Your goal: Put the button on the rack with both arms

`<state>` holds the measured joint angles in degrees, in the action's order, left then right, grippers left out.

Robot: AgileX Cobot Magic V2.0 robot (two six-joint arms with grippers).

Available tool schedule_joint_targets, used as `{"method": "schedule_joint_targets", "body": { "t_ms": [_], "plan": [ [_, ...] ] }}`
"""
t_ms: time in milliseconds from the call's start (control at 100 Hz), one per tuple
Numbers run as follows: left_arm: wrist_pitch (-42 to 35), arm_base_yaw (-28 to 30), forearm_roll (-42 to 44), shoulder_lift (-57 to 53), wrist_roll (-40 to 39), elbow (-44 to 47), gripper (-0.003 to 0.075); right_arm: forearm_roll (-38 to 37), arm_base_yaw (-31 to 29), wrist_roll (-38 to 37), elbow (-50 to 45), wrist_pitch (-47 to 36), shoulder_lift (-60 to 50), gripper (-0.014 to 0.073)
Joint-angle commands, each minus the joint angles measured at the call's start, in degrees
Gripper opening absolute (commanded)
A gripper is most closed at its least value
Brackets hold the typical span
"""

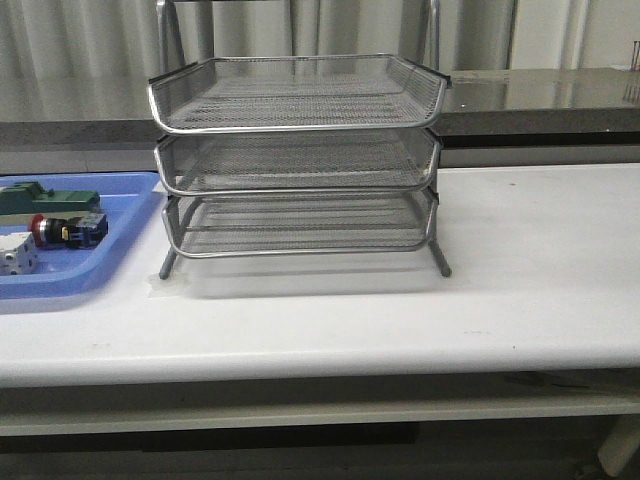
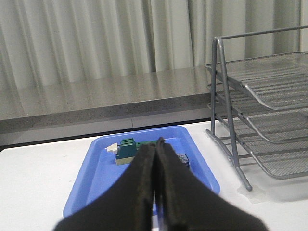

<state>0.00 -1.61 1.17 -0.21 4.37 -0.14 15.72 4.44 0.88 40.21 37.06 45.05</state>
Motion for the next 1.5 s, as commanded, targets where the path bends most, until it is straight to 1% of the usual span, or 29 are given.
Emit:
{"method": "schedule_joint_targets", "body": {
  "t_ms": [0, 160, 290, 390, 440, 500, 650, 720, 780, 850, 980, 1110, 1240, 1380, 1490],
  "plan": [
    [-4.18, -0.03, -0.60, -1.88, -0.57, 3.15, -0.0021, 3.52, -0.28, -0.01, 3.50, -2.79, 3.63, -0.0060],
    [-4.18, -0.03, -0.60, -1.88, -0.57, 3.15, -0.0021, 8.90, -0.28, -0.01, 3.85, -3.14, 9.02, -0.0060],
    [-4.18, -0.03, -0.60, -1.88, -0.57, 3.15, -0.0021, 11.29, -0.28, -0.01, 3.85, -3.45, 12.17, -0.0060],
    [-4.18, -0.03, -0.60, -1.88, -0.57, 3.15, -0.0021, 13.34, -0.28, -0.01, 3.85, -3.62, 13.92, -0.0043],
    [-4.18, -0.03, -0.60, -1.88, -0.57, 3.15, -0.0021, 14.54, -0.28, -0.01, 3.85, -3.62, 14.63, -0.0020],
    [-4.18, -0.03, -0.60, -1.88, -0.57, 3.15, -0.0021, 15.84, -0.28, -0.01, 3.85, -3.69, 15.43, 0.0035],
    [-4.18, -0.03, -0.60, -1.88, -0.57, 3.15, -0.0021, 19.89, -0.28, -0.01, 3.85, -3.92, 16.85, 0.0237],
    [-4.18, -0.03, -0.60, -1.88, -0.57, 3.15, -0.0021, 21.43, -0.28, 0.04, 3.85, -4.56, 17.42, 0.0305],
    [-4.18, -0.03, -0.60, -1.88, -0.57, 3.15, -0.0021, 22.10, -0.28, 0.09, 3.85, -5.29, 18.20, 0.0330],
    [-4.18, -0.03, -0.60, -1.88, -0.57, 3.15, -0.0021, 23.09, -0.28, 0.09, 3.85, -6.27, 19.45, 0.0329],
    [-4.18, -0.03, -0.60, -1.88, -0.57, 3.15, -0.0021, 28.30, -0.28, 0.81, 3.85, -8.55, 22.87, 0.0330],
    [-4.18, -0.03, -0.60, -1.88, -0.57, 3.15, -0.0021, 36.22, -0.28, 5.82, 3.85, -10.03, 27.51, 0.0330],
    [-4.18, -0.03, -0.60, -1.88, -0.57, 3.15, -0.0021, 47.44, -0.28, 13.24, 3.85, -10.22, 32.04, 0.0330],
    [-4.18, -0.03, -0.60, -1.88, -0.57, 3.15, -0.0021, 61.96, -0.28, 24.76, 3.85, -9.90, 36.41, 0.0330],
    [-4.18, -0.03, -0.60, -1.88, -0.57, 3.15, -0.0021, 74.24, -0.28, 35.43, 3.85, -8.54, 39.76, 0.0330]
  ]
}}
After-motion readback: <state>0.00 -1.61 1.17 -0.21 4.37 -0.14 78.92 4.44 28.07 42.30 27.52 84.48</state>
